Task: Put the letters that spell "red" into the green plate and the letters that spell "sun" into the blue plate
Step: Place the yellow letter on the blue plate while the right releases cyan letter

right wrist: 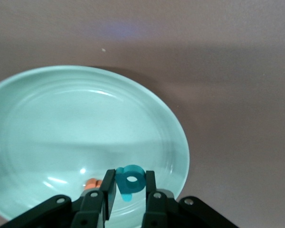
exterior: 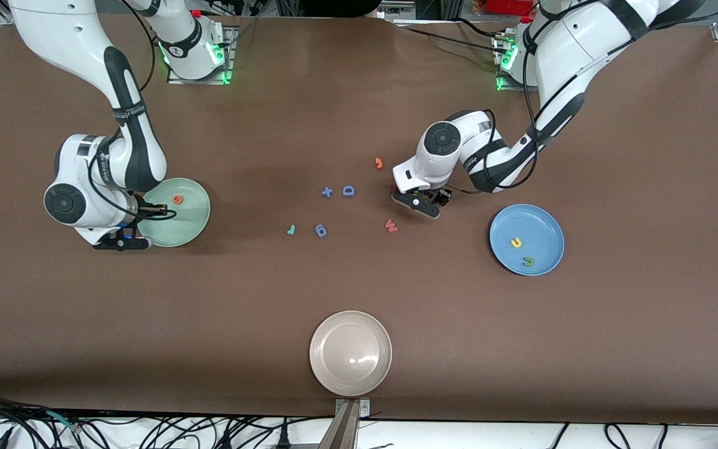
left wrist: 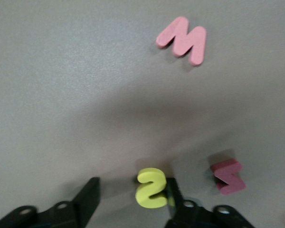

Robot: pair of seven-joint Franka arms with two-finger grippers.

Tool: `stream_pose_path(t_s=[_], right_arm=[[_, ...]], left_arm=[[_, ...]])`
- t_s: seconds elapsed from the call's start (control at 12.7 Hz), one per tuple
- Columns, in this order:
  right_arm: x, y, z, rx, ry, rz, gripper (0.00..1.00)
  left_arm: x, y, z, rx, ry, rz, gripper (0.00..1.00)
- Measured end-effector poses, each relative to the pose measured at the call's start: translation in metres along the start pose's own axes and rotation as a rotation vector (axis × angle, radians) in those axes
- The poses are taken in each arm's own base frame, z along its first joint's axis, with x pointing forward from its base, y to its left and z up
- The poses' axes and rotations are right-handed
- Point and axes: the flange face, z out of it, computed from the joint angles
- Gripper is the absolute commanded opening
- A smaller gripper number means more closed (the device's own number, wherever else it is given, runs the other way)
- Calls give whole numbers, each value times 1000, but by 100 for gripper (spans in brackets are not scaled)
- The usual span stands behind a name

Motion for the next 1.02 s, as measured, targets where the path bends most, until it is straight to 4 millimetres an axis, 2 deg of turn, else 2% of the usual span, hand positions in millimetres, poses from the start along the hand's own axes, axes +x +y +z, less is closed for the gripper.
stream_pose_path(t_s=[0.08, 0.16, 0.24, 0.31, 0.39, 0.47, 0.55, 0.71, 0.86, 1.02], right_arm=[[1, 0, 5, -4, -5, 0, 8], [2, 0, 10, -8, -8, 0, 18], [3, 0, 14, -11, -10, -1, 52], [3, 0, 16, -13, -11, -1, 81], [4, 0, 17, -14, -11, -1, 84], [4, 0, 17, -15, -9, -1, 94], [5, 0, 17, -15, -7, -1, 99], [8, -2, 11, -16, 5, -3, 99], [16, -8, -8, -15, 36, -13, 99], [20, -22, -38, -4, 41, -1, 99]], left_arm=[[0, 2, -2, -1, 3, 1, 0], [0, 1, -3, 1, 5, 0, 0], [1, 1, -4, 1, 7, -1, 0], [1, 1, -4, 1, 7, -1, 0], [2, -1, -4, 1, 8, -5, 0], [4, -6, -5, 2, 11, -14, 0], [7, -13, -7, 5, 12, -26, 0], [14, -28, -16, 36, -2, -40, 0], [24, -48, -31, 60, -9, -13, 0], [36, -82, -49, 45, -31, 33, 0]])
